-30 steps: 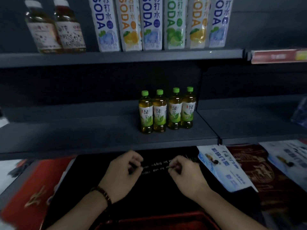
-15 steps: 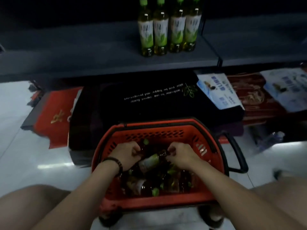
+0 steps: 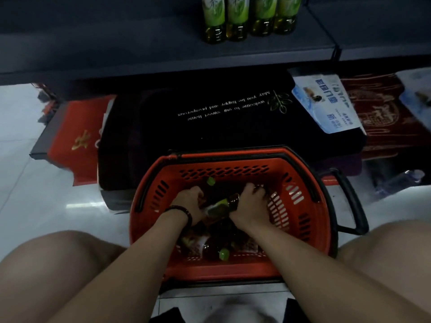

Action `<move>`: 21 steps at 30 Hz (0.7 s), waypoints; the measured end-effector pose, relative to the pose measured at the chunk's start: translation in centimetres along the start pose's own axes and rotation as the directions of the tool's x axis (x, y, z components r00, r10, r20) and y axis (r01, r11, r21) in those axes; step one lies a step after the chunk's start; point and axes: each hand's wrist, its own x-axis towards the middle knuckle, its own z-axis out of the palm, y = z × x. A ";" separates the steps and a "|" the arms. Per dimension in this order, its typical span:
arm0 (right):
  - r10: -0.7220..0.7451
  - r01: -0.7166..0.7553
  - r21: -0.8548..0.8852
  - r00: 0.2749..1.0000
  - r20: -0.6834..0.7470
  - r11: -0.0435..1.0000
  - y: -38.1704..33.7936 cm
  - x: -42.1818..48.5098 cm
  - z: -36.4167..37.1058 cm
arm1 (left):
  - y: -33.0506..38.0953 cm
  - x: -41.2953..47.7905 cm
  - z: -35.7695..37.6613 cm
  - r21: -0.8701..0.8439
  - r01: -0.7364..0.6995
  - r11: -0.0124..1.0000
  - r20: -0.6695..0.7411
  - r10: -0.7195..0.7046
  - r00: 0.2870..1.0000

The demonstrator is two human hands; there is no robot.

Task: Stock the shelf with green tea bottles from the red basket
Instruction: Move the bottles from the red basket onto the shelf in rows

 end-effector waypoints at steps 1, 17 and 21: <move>-0.174 0.166 -0.225 0.984 -0.018 0.960 -0.5 0.1 0.2 | -0.3 0.2 -0.1 0.006 0.052 0.999 0.012 -0.052 0.999; -0.243 0.409 -0.373 0.876 0.417 0.833 1.0 0.0 2.5 | -4.4 -0.5 0.0 0.246 0.141 0.959 0.326 -0.219 0.919; -0.125 0.208 -0.110 0.853 0.506 0.972 0.4 -0.9 0.7 | -4.0 -1.4 -0.6 0.003 0.229 0.973 0.346 -0.216 0.913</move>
